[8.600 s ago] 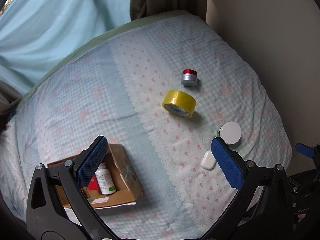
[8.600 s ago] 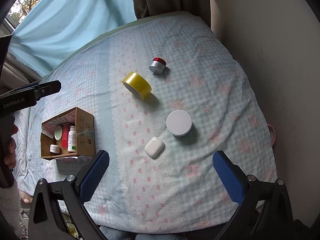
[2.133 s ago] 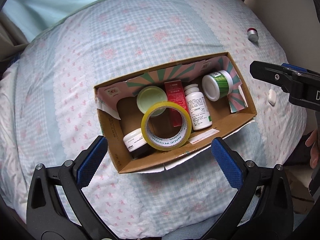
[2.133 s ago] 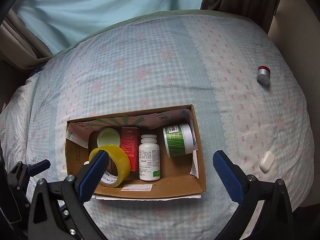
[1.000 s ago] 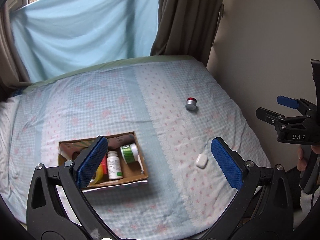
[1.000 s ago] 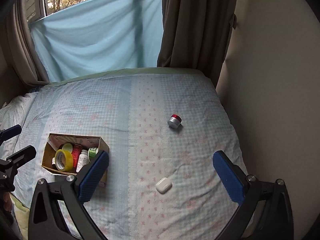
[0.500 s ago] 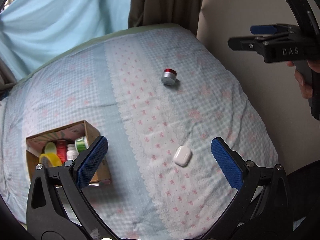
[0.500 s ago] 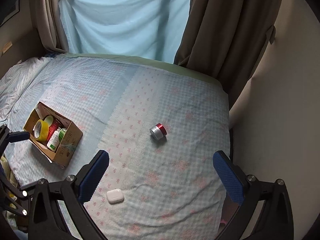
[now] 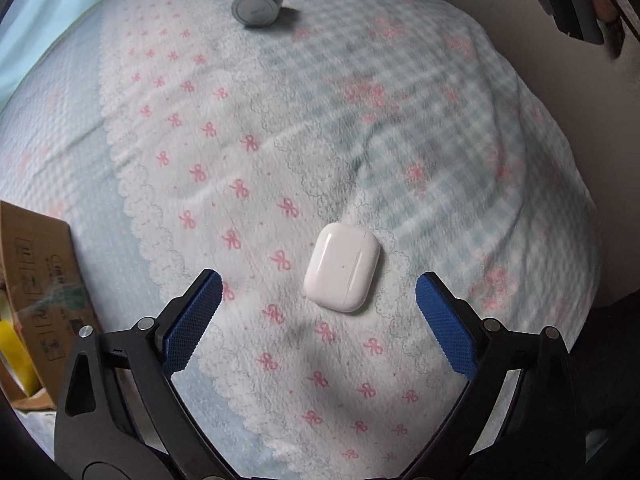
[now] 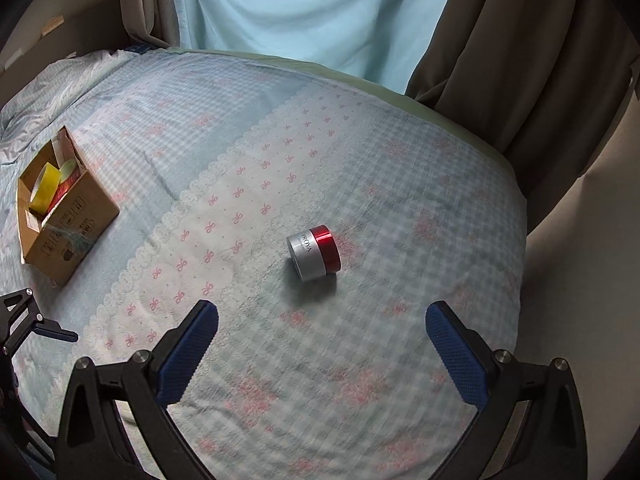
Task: Organize rigid objects
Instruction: 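Grasp the white earbud case with left tool while right tool grasps PROYA jar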
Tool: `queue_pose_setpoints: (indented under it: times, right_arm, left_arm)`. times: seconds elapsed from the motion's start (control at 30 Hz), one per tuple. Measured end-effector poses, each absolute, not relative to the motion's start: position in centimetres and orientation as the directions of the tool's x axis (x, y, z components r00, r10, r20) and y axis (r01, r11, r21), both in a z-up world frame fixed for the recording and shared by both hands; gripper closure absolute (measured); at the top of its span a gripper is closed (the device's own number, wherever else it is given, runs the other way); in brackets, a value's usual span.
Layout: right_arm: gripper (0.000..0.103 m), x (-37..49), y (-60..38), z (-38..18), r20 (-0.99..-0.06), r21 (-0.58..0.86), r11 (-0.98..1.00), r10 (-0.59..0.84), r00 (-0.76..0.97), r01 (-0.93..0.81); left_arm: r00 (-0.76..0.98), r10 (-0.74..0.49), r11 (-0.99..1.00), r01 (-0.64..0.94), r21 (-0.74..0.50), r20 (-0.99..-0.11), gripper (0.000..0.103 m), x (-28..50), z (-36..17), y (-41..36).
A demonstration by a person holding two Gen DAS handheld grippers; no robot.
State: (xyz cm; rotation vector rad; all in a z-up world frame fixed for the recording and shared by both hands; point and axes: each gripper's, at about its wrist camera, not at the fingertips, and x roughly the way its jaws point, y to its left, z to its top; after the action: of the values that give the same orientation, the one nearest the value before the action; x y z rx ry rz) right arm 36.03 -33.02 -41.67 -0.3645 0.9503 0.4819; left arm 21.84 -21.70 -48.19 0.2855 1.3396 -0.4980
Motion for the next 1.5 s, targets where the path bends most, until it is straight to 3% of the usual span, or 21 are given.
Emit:
queue_pose_setpoints:
  times: [0.1,0.47,0.53,0.63,0.67,0.73,0.8,1.27,1.5]
  right_arm:
    - [0.000,38.0,-32.4,-44.5,-0.846,-0.091,0.806,0.248,0.472,-0.585]
    - [0.000,42.7,-30.1,-50.3,-0.863,-0.086,0.735,0.283,0.419,-0.672]
    - [0.005,43.2,-30.0,-50.7,-0.864,-0.078,0.733,0.289,0.412,-0.676]
    - [0.015,43.7,-29.8,-51.0,-0.865,-0.065,0.727,0.300,0.402,-0.683]
    - [0.024,43.8,-29.6,-51.1,-0.866,-0.066,0.724,0.301,0.400,-0.687]
    - [0.053,43.9,-29.3,-51.3,-0.870,-0.081,0.720,0.286,0.402,-0.689]
    - [0.064,43.9,-29.0,-51.5,-0.874,-0.082,0.722,0.279,0.397,-0.687]
    - [0.064,43.5,-28.5,-51.2,-0.882,-0.096,0.764,0.232,0.411,-0.638]
    - [0.064,41.6,-28.9,-48.2,-0.870,-0.081,0.798,0.235,0.432,-0.597]
  left_arm:
    - [0.129,-0.169,0.854,0.513,-0.080,-0.977,0.015,22.1,-50.2,-22.3]
    - [0.091,-0.125,0.774,0.632,-0.040,-0.988,0.027,22.0,-53.4,-24.4]
    - [0.086,-0.121,0.766,0.642,-0.038,-0.989,0.031,22.1,-53.5,-24.8]
    - [0.078,-0.118,0.759,0.650,-0.040,-0.990,0.043,22.2,-53.4,-25.1]
    - [0.075,-0.115,0.755,0.654,-0.039,-0.991,0.044,22.2,-53.4,-25.2]
    - [0.068,-0.111,0.751,0.660,-0.038,-0.992,0.054,22.1,-53.3,-25.3]
    - [0.058,-0.114,0.747,0.663,-0.047,-0.992,0.061,22.5,-52.9,-25.2]
    - [0.095,-0.133,0.778,0.627,-0.044,-0.987,0.061,22.1,-52.0,-24.1]
    - [0.151,-0.153,0.830,0.556,-0.044,-0.977,0.061,23.3,-49.2,-21.7]
